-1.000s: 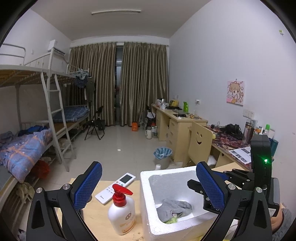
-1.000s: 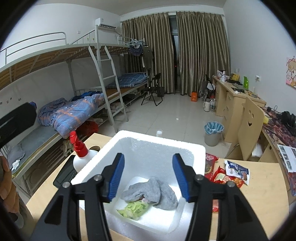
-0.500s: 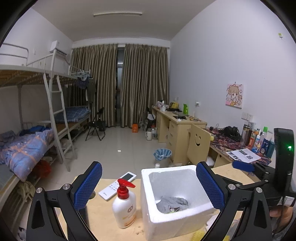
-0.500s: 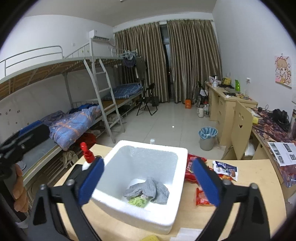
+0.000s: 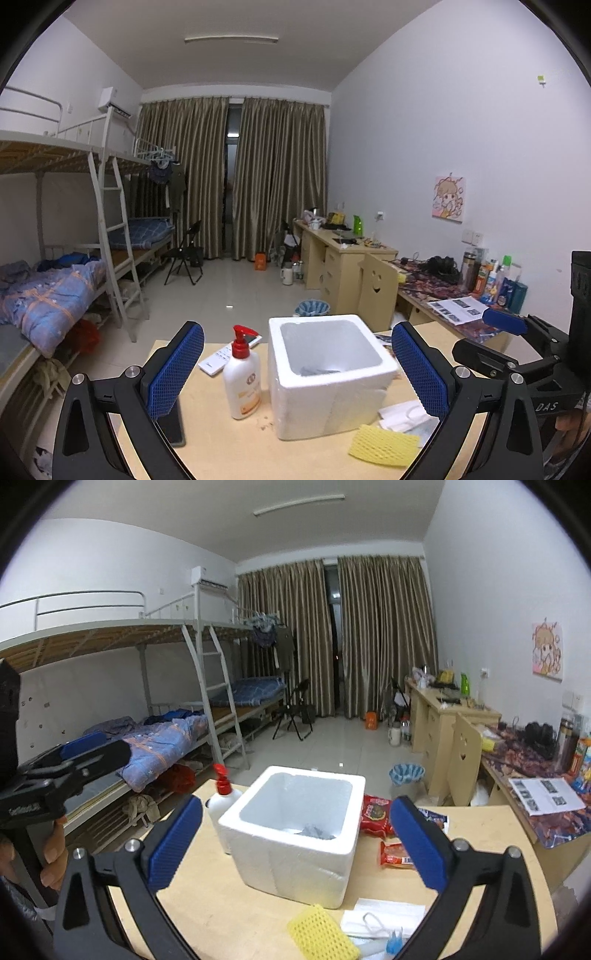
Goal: Organize soft objects
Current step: 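Withdraw both tools from the box back toward the table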
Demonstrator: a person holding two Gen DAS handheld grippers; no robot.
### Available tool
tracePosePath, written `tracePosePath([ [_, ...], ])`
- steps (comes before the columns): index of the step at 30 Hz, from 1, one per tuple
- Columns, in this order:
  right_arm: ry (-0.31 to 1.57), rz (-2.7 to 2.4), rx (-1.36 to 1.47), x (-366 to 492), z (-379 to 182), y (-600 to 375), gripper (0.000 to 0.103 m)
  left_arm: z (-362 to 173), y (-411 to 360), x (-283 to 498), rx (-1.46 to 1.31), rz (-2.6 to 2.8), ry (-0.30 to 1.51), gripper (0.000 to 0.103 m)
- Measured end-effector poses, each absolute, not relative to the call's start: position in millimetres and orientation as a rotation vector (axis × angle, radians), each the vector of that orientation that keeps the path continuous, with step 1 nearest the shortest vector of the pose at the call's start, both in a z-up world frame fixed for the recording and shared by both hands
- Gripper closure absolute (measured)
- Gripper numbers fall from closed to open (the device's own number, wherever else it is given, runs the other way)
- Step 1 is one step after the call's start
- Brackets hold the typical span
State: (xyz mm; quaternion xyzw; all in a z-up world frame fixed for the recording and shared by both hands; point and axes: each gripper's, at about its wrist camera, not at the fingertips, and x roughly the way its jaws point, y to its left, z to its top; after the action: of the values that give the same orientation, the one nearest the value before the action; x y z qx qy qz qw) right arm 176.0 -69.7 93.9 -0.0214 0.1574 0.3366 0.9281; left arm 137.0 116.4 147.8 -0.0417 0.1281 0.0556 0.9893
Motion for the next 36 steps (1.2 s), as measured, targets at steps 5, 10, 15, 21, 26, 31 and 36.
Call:
tracePosePath([
  [5, 0.263, 0.686, -0.024, 145, 106, -86, 0.0, 154, 99, 102, -0.075, 0.092, 0.233, 0.001],
  [10, 0.229, 0.695, -0.017, 119, 112, -97, 0.0, 162, 85, 66, -0.071, 0.09, 0.195, 0.001],
  [15, 0.19, 0.701, 0.001, 95, 109, -114, 0.0, 163, 69, 38, -0.052, 0.084, 0.176, 0.0],
  [21, 0.169, 0.686, 0.023, 73, 96, -134, 0.0, 154, 55, 12, -0.054, 0.062, 0.161, 0.0],
  [26, 0.157, 0.672, 0.021, 59, 87, -145, 0.0, 141, 48, -2, -0.055, 0.069, 0.145, 0.0],
  [31, 0.138, 0.659, 0.019, 44, 78, -153, 0.0, 128, 48, -7, -0.067, 0.078, 0.156, 0.0],
  [36, 0.13, 0.648, 0.015, 36, 71, -157, 0.0, 115, 47, -13, -0.057, 0.117, 0.131, 0.0],
])
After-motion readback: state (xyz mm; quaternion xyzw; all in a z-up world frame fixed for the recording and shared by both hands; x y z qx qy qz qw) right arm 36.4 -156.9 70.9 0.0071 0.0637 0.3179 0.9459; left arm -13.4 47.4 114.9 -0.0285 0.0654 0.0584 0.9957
